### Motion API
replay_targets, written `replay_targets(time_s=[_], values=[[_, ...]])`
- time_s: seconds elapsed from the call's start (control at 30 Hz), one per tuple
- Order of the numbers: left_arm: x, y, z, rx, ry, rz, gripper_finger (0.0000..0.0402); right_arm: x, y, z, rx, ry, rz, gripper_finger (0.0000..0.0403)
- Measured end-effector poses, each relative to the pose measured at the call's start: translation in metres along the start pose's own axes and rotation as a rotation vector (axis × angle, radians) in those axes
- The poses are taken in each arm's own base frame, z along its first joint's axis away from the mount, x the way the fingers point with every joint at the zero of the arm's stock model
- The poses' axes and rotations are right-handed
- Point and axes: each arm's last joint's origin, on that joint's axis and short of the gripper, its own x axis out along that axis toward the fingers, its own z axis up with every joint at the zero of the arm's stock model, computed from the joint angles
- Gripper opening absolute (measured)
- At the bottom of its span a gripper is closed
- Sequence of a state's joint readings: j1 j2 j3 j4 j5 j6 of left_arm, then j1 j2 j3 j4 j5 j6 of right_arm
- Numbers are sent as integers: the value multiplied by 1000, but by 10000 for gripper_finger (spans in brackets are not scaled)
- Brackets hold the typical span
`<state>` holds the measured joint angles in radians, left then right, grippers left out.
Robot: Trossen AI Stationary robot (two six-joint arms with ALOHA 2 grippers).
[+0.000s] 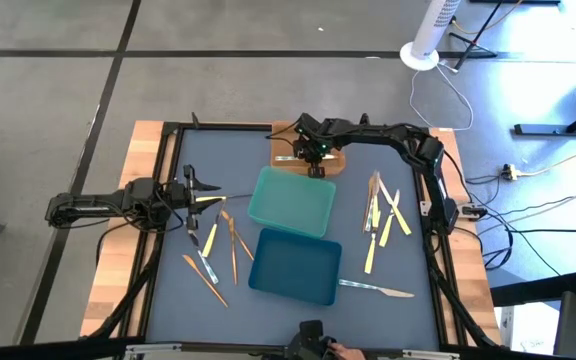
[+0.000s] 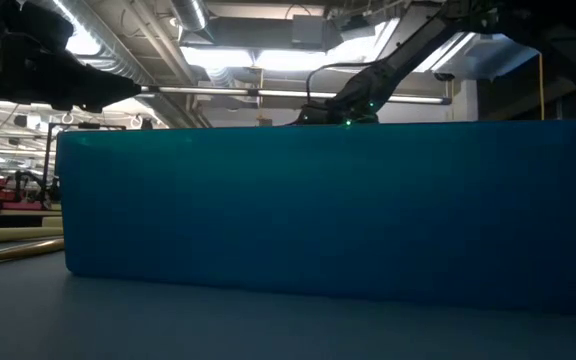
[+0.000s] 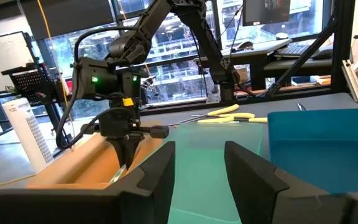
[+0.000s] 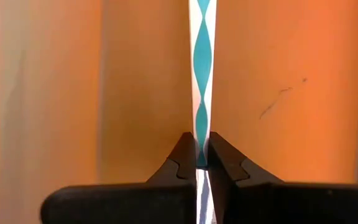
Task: Sort silverware by color (type)
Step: Put the white and blue knife into the orange bin
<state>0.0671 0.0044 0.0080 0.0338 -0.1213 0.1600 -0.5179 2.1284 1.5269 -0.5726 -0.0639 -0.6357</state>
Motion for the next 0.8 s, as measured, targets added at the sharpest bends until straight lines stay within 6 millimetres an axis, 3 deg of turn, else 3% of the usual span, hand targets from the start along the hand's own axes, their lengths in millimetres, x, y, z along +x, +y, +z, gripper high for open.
replay_targets(time_s=[0.8], values=[[0, 0, 0, 0, 0, 0, 133, 0, -1, 0, 1, 14, -24, 5]])
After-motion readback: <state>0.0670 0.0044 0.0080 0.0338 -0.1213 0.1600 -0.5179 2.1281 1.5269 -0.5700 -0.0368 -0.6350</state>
